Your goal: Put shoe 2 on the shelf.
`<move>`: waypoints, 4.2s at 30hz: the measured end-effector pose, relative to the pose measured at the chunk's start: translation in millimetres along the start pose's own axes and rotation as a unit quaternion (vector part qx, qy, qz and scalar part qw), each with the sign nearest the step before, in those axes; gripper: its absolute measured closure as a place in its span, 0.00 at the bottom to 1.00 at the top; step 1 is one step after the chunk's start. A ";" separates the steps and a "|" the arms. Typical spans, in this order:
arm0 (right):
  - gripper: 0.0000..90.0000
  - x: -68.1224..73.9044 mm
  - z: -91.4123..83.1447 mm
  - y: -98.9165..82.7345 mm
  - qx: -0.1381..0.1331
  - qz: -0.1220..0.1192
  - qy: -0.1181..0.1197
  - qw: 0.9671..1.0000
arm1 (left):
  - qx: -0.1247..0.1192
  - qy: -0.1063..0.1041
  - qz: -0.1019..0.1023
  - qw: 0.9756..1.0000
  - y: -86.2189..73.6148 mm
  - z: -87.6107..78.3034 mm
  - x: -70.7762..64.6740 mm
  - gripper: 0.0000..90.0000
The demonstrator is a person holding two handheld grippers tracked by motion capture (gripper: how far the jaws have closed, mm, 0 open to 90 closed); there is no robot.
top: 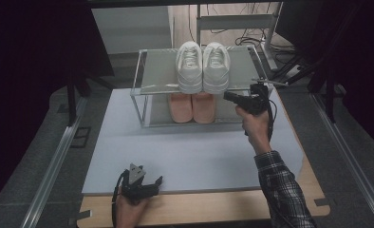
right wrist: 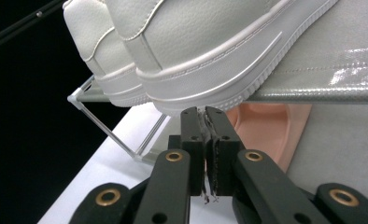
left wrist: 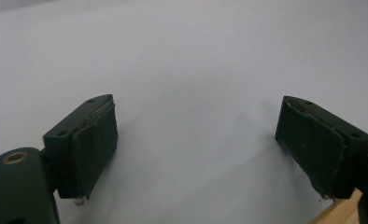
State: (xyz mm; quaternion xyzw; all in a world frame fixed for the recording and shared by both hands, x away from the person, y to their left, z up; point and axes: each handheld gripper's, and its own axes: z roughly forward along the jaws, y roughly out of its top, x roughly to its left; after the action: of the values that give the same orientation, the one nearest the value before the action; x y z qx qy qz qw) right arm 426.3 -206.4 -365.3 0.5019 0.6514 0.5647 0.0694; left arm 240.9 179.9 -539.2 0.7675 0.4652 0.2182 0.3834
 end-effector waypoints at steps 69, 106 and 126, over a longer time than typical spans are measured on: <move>0.33 13.9 -45.3 -50.7 0.035 -0.146 0.003 0.989 | -0.001 0.000 0.001 1.000 0.1 0.1 0.0 0.14; 0.25 7.6 -17.0 -109.0 0.075 -0.211 -0.014 0.974 | -0.001 0.001 -0.001 1.000 0.0 0.1 -0.4 0.14; 0.24 -7.8 2.3 -149.8 0.115 -0.226 -0.040 0.966 | -0.001 0.001 -0.001 1.000 0.0 0.0 -0.4 0.14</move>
State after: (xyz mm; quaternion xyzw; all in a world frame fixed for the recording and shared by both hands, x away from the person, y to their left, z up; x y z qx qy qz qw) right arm 345.3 -189.3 -490.5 0.3683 0.8052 0.4350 0.1635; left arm 240.7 179.6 -539.2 0.7666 0.4660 0.2190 0.3837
